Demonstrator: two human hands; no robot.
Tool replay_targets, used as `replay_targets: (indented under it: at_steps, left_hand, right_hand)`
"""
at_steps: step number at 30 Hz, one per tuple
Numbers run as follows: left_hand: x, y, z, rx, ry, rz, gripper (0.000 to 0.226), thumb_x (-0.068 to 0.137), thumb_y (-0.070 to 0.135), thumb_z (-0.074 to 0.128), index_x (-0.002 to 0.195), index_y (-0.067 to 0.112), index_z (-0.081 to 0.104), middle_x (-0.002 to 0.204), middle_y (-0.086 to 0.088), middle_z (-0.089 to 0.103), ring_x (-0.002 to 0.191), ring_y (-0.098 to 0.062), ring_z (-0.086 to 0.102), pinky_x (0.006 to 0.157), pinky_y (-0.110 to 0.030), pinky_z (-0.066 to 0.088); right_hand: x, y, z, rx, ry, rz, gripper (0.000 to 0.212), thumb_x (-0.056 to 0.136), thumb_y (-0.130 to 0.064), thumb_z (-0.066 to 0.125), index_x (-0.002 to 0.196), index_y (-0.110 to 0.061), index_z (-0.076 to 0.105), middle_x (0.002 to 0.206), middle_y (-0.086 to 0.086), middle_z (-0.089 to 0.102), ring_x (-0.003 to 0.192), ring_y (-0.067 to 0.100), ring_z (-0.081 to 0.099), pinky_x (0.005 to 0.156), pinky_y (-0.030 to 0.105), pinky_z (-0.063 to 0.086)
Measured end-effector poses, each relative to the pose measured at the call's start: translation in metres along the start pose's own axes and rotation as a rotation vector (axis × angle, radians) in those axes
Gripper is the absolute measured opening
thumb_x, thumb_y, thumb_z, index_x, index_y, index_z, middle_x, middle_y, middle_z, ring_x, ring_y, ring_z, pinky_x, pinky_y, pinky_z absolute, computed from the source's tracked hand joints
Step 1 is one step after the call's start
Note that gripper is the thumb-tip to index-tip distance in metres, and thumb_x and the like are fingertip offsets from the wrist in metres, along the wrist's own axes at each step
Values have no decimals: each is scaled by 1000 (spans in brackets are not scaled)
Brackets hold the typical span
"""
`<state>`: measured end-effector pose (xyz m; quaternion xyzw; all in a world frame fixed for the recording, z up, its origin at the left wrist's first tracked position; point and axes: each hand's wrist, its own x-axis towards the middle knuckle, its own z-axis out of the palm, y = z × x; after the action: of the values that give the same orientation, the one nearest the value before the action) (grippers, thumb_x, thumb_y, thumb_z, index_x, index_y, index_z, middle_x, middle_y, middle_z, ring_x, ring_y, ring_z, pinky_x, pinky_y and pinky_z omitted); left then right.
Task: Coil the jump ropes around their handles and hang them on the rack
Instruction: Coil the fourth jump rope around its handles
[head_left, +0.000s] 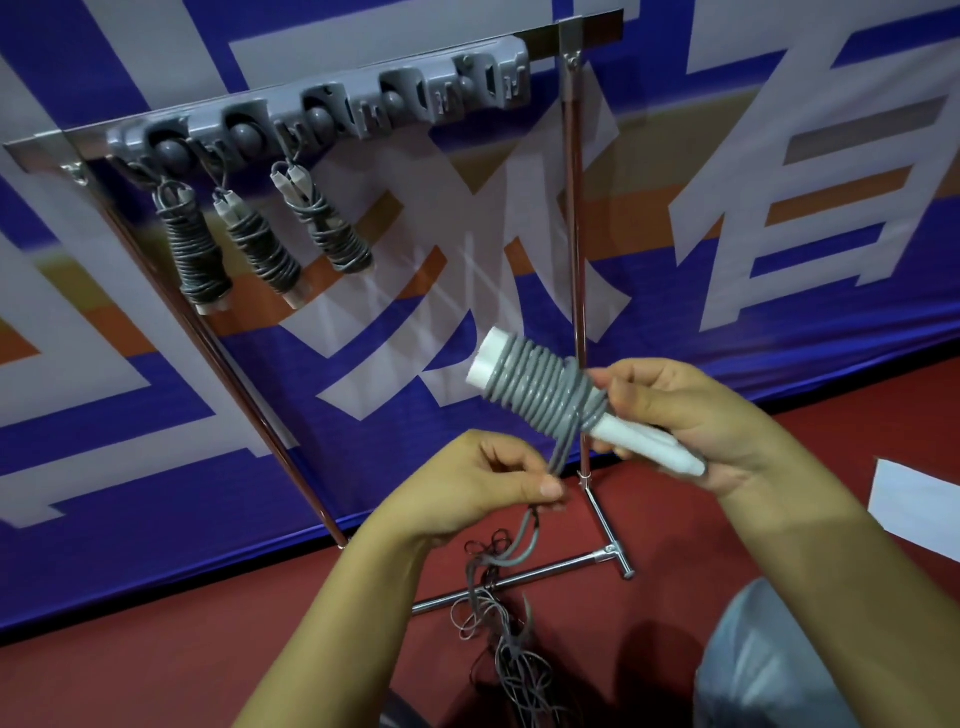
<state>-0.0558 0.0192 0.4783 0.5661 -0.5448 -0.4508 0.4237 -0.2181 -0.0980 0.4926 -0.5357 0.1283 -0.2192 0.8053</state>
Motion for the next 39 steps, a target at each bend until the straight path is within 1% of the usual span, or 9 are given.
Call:
replay_targets:
  at_steps: [5,9,13,20,24,27,31,35,39]
  left_hand:
    - [0,14,-12,147,-67,168,21,67,11,72,69,32,70,69,13,65,65,2,59,63,-14,48]
    - [11,11,-15,320,-56,239,13,72,8,73,84,10,69,92,-6,66,87,-19,64,83,-31,51]
    - [15,10,-14,409,-36,273,18,70,-4,77,82,6,69,95,0,66,91,-11,64,87,-24,48]
    - [15,4,-18,716,142,348,16,73,10,76,77,17,62,93,8,62,92,-8,60,93,-30,41]
    - [13,4,-15,833,212,252,17,74,7,71,79,14,57,68,12,54,68,-2,52,68,-8,34]
    - [9,7,-10,873,315,211,9,77,12,69,84,14,63,60,13,52,66,-7,53,61,-10,36]
    - [3,13,1,821,384,147,7,80,14,65,76,15,59,62,3,58,60,-15,54,57,-37,46]
    - [-5,17,12,715,353,77,16,83,19,65,75,19,51,56,5,52,52,-10,47,51,-29,41]
    - [-11,19,20,597,353,52,23,81,34,69,84,23,49,60,7,54,52,-3,45,51,-22,38]
  right_hand:
    - [-5,-7,-3,-100,-244,87,45,41,-40,94,75,-15,78,79,4,75,67,13,71,58,20,55]
    - [-9,-16,4,-302,-368,193,36,46,-32,89,77,-18,78,77,3,74,69,9,70,63,16,54]
    - [-13,-23,19,-659,-403,250,23,58,-22,78,81,-21,77,67,-4,72,61,3,65,60,14,50]
    - [-8,-9,15,-895,-187,251,14,68,-25,83,81,-25,77,82,15,72,64,12,60,64,27,47]
    - [-5,5,11,-964,-53,231,16,69,-27,84,82,-22,75,77,16,71,58,13,58,60,29,45]
    - [-5,12,8,-939,61,173,18,66,-25,85,79,-23,74,76,12,72,62,18,66,63,31,51]
    - [-6,20,8,-936,192,79,18,64,-24,86,75,-26,72,76,0,73,75,17,70,73,32,55]
    - [-10,27,10,-898,275,-9,19,65,-20,86,73,-28,70,75,-2,72,74,11,68,74,29,55]
    - [-14,28,16,-844,384,-95,21,64,-20,85,71,-31,69,73,-5,71,69,1,65,65,12,49]
